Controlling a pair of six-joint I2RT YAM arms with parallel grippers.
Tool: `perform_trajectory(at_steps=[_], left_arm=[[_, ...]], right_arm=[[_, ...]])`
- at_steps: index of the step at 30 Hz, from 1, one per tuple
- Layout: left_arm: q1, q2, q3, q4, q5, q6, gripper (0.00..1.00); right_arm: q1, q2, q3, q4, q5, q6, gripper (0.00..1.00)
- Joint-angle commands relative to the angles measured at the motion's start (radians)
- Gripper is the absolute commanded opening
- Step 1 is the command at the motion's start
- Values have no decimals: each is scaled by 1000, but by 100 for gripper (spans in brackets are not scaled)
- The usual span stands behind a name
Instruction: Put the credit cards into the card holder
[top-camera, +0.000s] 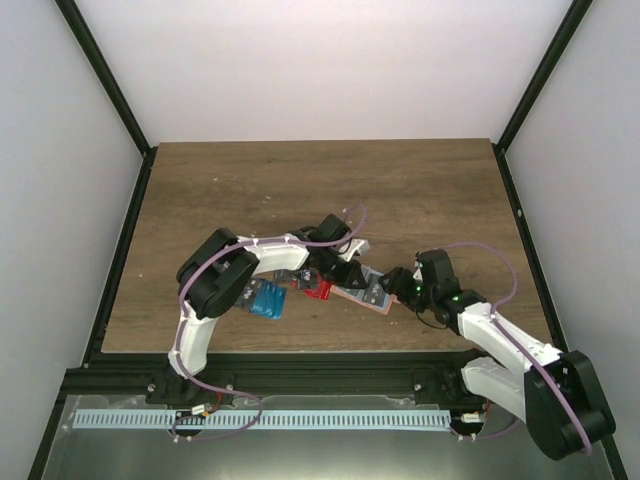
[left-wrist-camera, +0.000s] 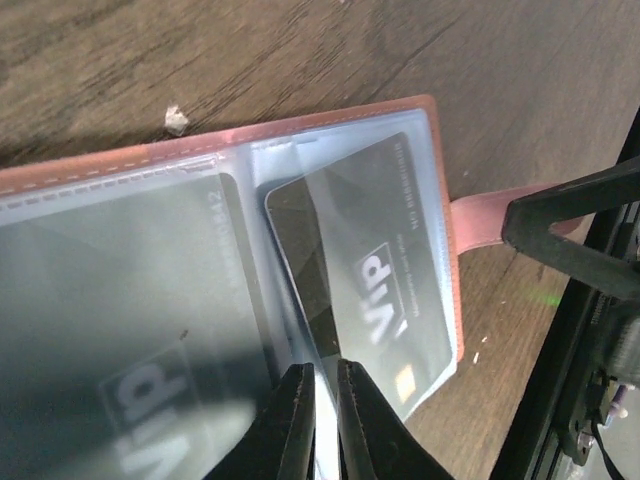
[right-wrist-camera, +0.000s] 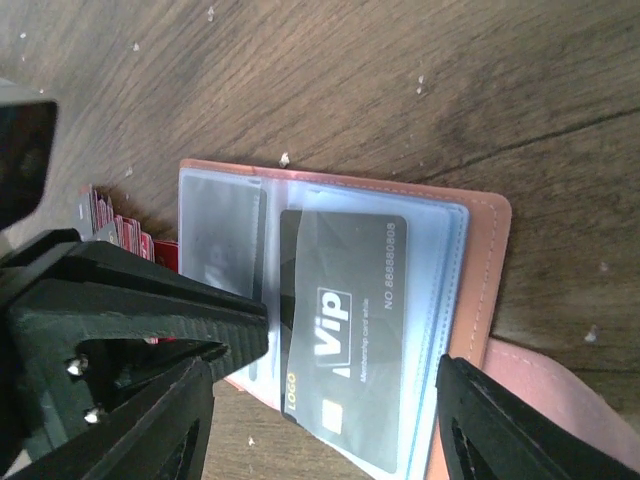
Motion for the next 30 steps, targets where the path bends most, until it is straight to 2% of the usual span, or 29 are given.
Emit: perform_trajectory(at_steps=[1, 5, 15, 30], left_arm=[[-7, 43, 29, 12, 20, 22, 9], [-13, 66, 35, 2, 6, 27, 8], [-28, 80, 39, -74, -129, 54, 4], [-40, 95, 41, -75, -126, 54, 4]], right_arm=[[-28, 26, -9, 68, -44, -34, 63], [-35, 58, -12, 92, -58, -40, 62], [-37, 94, -11, 97, -46, -43, 62], [-37, 100, -14, 128, -79, -40, 61]])
